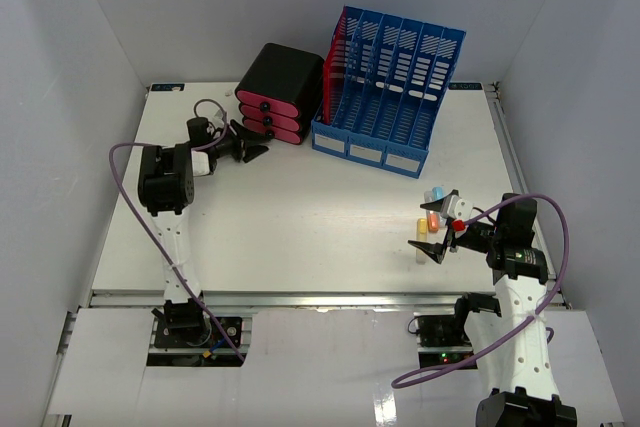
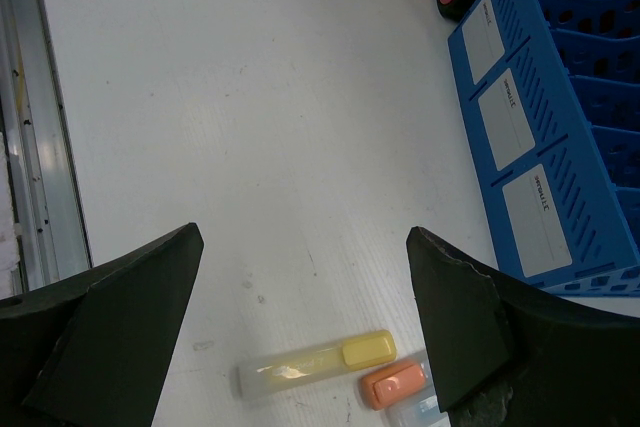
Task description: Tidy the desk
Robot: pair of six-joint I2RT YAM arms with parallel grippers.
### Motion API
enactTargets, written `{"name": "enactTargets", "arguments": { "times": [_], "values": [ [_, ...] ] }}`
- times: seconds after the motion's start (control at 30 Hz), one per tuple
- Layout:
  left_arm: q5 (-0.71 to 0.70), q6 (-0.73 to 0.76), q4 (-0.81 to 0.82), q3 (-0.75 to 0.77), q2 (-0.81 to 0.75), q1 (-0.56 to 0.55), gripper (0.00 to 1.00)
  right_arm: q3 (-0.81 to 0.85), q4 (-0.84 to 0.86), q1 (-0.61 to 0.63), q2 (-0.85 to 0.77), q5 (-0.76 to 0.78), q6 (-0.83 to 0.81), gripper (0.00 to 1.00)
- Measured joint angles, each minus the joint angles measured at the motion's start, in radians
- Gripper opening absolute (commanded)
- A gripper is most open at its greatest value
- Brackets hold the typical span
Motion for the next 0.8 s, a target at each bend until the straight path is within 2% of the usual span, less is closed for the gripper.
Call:
{"name": "enactTargets", "arguments": {
  "times": [0.2, 0.47, 0.63, 0.8],
  "values": [
    [-0.001, -0.022, 0.007, 0.084, 0.038, -0.007, 0.53, 0.000, 0.000, 0.000, 0.001, 0.000, 0.000, 0.89],
    [-0.019, -0.034, -0.008, 0.113, 0.055, -0.016, 0.51, 0.000, 0.000, 0.000, 0.001, 0.000, 0.000, 0.89],
    [-0.024, -0.047, -0.005, 0.113, 0.056, -0.018, 0.41, 0.000, 0.000, 0.000, 0.001, 0.000, -0.001, 0.89],
    [-0.028, -0.058, 0.020, 0.097, 0.052, -0.018, 0.28, 0.000, 0.000, 0.000, 0.001, 0.000, -0.002, 0.89]
  ]
}}
